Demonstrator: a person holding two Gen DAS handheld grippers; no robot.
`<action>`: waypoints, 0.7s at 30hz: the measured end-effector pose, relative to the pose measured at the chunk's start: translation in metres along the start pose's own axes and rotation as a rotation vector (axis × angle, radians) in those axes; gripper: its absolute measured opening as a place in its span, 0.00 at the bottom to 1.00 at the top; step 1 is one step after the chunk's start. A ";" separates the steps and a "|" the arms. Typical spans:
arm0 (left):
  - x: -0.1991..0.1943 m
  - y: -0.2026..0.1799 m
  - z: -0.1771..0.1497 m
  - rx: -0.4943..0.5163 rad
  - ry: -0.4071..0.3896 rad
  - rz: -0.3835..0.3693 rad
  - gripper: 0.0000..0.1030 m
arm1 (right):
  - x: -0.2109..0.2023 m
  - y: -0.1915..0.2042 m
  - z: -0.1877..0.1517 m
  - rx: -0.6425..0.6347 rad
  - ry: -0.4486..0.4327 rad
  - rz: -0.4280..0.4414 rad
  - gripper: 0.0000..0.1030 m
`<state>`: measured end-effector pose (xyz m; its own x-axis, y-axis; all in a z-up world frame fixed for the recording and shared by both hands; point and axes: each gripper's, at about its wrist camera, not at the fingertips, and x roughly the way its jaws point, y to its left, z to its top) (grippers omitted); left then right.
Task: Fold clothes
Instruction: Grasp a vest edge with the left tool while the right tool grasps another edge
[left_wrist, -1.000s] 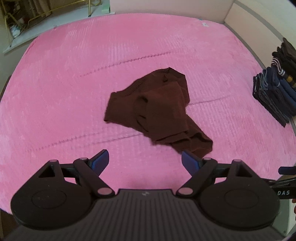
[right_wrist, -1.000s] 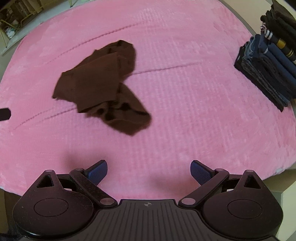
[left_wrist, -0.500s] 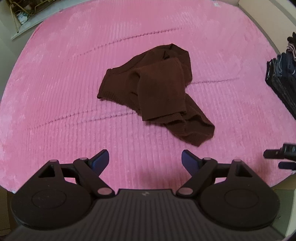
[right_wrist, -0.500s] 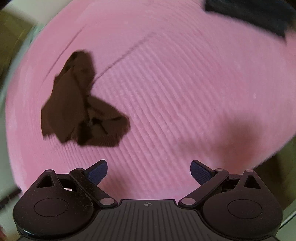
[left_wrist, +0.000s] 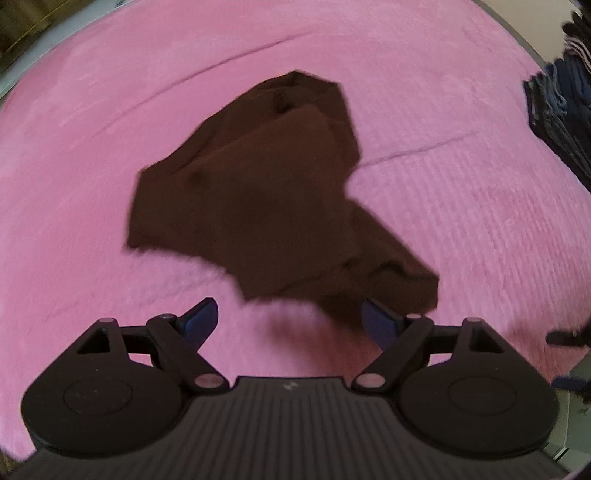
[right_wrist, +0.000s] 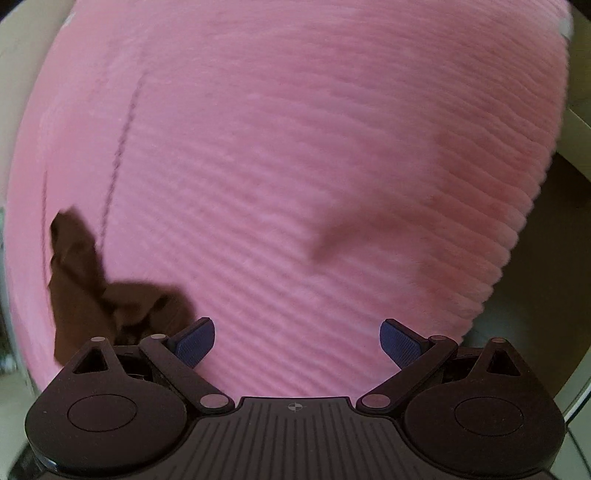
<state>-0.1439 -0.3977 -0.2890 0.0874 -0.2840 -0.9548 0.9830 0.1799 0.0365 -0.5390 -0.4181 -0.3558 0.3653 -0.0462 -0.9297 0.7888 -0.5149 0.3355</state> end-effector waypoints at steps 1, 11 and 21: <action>0.011 -0.006 0.008 0.010 -0.002 0.005 0.80 | 0.001 -0.007 0.002 0.016 -0.010 -0.006 0.96; 0.122 -0.056 0.076 0.125 0.043 0.123 0.79 | 0.020 -0.039 -0.003 0.121 -0.045 -0.012 0.96; 0.071 0.045 0.064 -0.018 -0.060 -0.065 0.08 | 0.054 0.005 -0.032 0.083 0.035 0.265 0.91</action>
